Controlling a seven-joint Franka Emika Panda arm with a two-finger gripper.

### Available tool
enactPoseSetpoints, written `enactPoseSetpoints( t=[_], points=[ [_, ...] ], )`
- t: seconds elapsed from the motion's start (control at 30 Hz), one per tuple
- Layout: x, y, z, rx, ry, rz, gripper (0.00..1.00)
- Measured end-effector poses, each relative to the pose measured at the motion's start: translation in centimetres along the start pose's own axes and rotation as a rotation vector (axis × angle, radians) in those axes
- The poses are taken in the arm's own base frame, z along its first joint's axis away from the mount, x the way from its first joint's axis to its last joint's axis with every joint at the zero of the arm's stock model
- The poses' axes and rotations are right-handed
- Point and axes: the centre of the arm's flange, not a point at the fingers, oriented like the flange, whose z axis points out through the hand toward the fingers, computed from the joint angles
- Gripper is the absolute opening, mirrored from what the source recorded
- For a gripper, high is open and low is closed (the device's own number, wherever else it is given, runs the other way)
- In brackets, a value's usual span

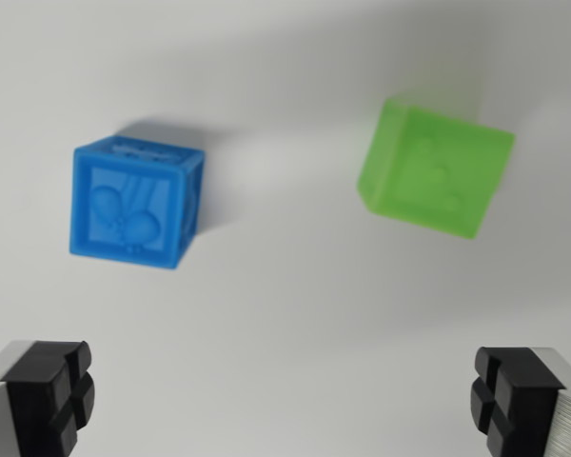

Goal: Stack cube

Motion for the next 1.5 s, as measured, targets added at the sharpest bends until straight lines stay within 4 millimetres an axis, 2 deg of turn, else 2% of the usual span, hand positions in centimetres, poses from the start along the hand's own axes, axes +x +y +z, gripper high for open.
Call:
enactPoseSetpoints(
  t=[0.93, 1.5],
  points=[
    [-6.1, -5.3, 8.9, 0.005, 0.006, 0.101, 1.00],
    [-5.9, -5.3, 15.4, 0.004, 0.010, 0.104, 1.00]
  ],
)
